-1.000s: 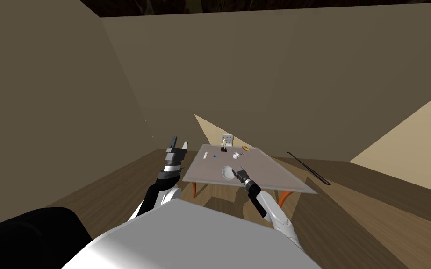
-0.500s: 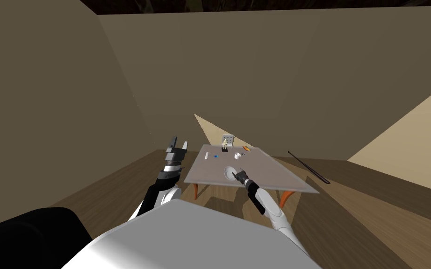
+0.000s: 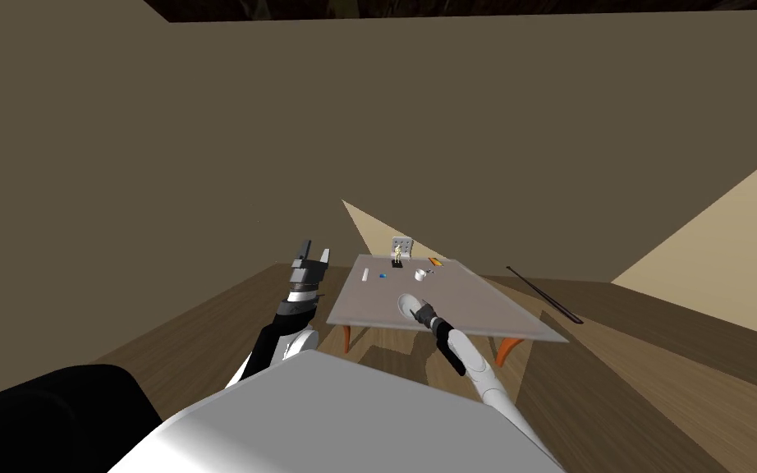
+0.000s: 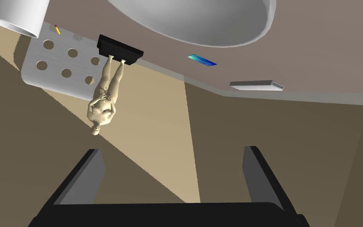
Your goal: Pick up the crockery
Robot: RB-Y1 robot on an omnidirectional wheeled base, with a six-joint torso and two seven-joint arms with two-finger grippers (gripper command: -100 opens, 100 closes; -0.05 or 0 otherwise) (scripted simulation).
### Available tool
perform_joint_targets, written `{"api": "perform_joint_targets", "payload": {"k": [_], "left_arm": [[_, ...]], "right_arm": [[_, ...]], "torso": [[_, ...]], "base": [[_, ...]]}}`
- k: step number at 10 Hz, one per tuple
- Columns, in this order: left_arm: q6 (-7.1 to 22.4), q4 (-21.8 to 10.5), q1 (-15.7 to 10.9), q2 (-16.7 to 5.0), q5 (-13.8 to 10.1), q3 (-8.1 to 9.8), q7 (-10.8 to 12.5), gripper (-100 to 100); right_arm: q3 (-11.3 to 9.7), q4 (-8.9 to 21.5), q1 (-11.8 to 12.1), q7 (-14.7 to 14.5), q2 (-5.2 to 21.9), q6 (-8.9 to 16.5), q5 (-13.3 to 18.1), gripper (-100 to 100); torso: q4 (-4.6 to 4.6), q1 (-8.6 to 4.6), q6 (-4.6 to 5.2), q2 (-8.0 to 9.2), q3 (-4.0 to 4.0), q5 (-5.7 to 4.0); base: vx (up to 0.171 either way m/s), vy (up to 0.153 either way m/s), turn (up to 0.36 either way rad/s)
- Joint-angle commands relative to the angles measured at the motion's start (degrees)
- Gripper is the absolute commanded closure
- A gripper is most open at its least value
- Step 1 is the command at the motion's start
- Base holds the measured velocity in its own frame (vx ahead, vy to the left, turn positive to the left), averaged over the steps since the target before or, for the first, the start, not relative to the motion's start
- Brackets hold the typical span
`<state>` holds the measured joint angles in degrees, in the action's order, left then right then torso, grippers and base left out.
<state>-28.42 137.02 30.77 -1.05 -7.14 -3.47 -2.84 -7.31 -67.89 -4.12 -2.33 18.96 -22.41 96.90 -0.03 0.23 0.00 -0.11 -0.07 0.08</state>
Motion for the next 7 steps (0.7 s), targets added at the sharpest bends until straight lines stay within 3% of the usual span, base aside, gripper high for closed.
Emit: {"api": "perform_joint_targets", "payload": {"k": [1, 2, 5, 6, 7], "left_arm": [[0.00, 0.00, 0.00, 0.00, 0.00, 0.00, 0.00, 0], [0.00, 0.00, 0.00, 0.00, 0.00, 0.00, 0.00, 0], [0.00, 0.00, 0.00, 0.00, 0.00, 0.00, 0.00, 0], [0.00, 0.00, 0.00, -0.01, 0.00, 0.01, 0.00, 0], [0.00, 0.00, 0.00, 0.00, 0.00, 0.00, 0.00, 0]], "right_arm": [[-0.15, 1.17, -0.35, 0.43, 0.14, 0.00, 2.04, -100], [-0.51, 3.43, -2.09, -0.06, 0.61, -0.31, 4.58, -100], [-0.51, 4.58, -2.09, -0.06, 0.61, -0.31, 5.48, -100], [-0.88, 7.03, -3.77, -0.53, 1.06, -0.65, 8.61, -100], [-0.88, 7.91, -3.77, -0.53, 1.06, -0.65, 8.74, -100]], "torso": [[0.00, 0.00, 0.00, 0.00, 0.00, 0.00], [0.01, -0.14, 0.00, 0.03, 0.02, -0.02], [0.01, -0.18, 0.00, 0.03, 0.02, -0.04], [0.02, -0.27, 0.00, 0.04, 0.03, -0.05], [0.01, -0.17, -0.01, -0.01, 0.00, -0.04]], "base": [[0.002, 0.032, -0.005], [0.017, 0.055, 0.008], [0.006, 0.027, -0.001], [0.017, 0.038, 0.012], [0.013, 0.055, 0.004]]}}
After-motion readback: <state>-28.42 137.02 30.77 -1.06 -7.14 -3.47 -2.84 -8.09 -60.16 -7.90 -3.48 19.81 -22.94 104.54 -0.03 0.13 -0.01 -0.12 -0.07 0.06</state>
